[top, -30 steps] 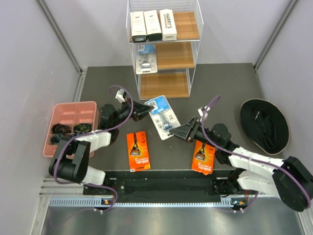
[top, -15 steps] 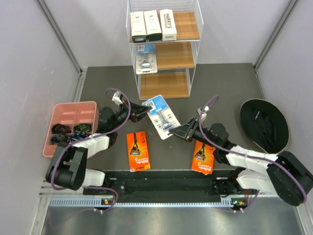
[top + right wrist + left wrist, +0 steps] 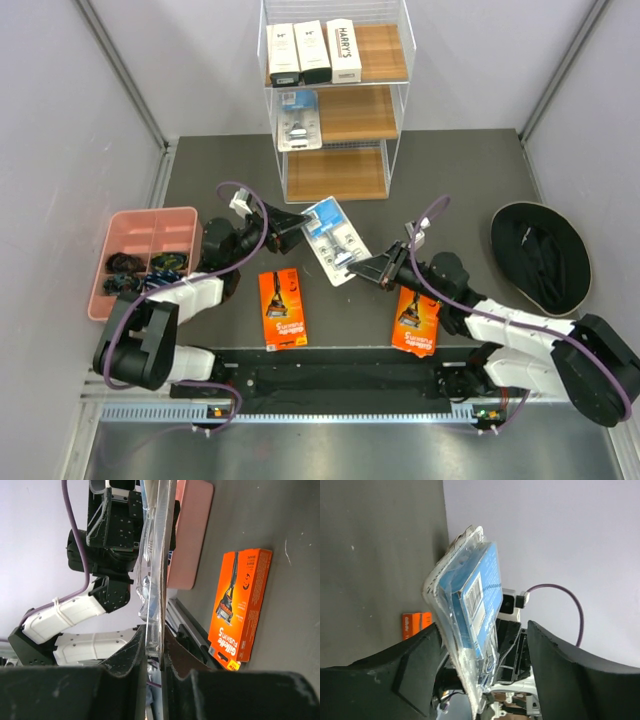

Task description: Place and organize the shaving razors onto the shelf

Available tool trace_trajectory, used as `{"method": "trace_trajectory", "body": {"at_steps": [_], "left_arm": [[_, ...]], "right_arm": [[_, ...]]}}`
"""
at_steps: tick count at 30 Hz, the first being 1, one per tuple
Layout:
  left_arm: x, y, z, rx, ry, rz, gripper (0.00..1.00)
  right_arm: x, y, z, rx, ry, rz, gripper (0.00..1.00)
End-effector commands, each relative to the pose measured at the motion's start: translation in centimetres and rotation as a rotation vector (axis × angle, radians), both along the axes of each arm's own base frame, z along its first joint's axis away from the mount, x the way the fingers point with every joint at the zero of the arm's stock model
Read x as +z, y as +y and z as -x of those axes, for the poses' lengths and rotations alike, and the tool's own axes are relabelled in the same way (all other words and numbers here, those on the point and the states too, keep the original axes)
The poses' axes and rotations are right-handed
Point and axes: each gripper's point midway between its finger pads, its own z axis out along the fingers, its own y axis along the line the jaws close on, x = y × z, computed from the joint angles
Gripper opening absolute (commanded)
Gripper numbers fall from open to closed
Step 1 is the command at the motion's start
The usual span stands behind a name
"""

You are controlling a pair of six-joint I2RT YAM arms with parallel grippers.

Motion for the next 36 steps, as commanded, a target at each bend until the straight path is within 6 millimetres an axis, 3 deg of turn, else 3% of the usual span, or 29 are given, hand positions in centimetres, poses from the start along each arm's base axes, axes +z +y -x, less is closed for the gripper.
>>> {"method": "trace_trajectory", "body": {"at_steps": [1,5,6,8,9,12,17,21,25,31,36], "left_arm": [[1.9,0.1,0.2,-0.005,-0.092,-0.024,0.77],[1.3,0.4,-0.1,0.009,-0.112,-0.121,0.83],[0.1,0.5,0.0,0.007,-0.058,-0.160,0.84],[0.0,0.9,-0.3,0.027,-0.093,-0.241,0.85],[-1.3,1.3,-0.1,0.029,-0.036,-0.292,0.85],[-1.4,2.4,-0.7,0.076,-0.066,-0.422,0.86],[-3.0,5.2,-0.2,0.141,-0.005,-0.637,0.86],[-4.6,9.1,-0.4,0.300,0.098,-0.807,0.86],[-5.5,11.4,0.3,0.374,0.160,-0.902,0.86],[-6.0,11.6,0.7,0.361,0.165,-0.921,0.86],[-6.7,11.3,0.8,0.335,0.177,-0.921,0.87]], "right_arm": [[1.7,-0.2,0.1,-0.015,-0.065,-0.030,0.00],[1.7,-0.4,0.2,-0.022,-0.065,-0.027,0.00],[1.6,-0.4,0.2,-0.023,-0.064,-0.024,0.00],[1.7,-0.6,0.2,-0.031,-0.066,-0.026,0.00],[1.6,-0.6,0.2,-0.031,-0.064,-0.024,0.00],[1.6,-0.8,0.3,-0.035,-0.069,-0.024,0.00],[1.6,-1.0,0.4,-0.040,-0.070,-0.021,0.00],[1.6,-1.0,0.3,-0.045,-0.069,-0.019,0.00],[1.6,-1.0,0.3,-0.043,-0.071,-0.016,0.00],[2.0,-0.8,0.2,-0.040,-0.080,-0.010,0.00],[3.7,-0.8,-0.3,-0.033,-0.109,-0.026,0.00]]}}
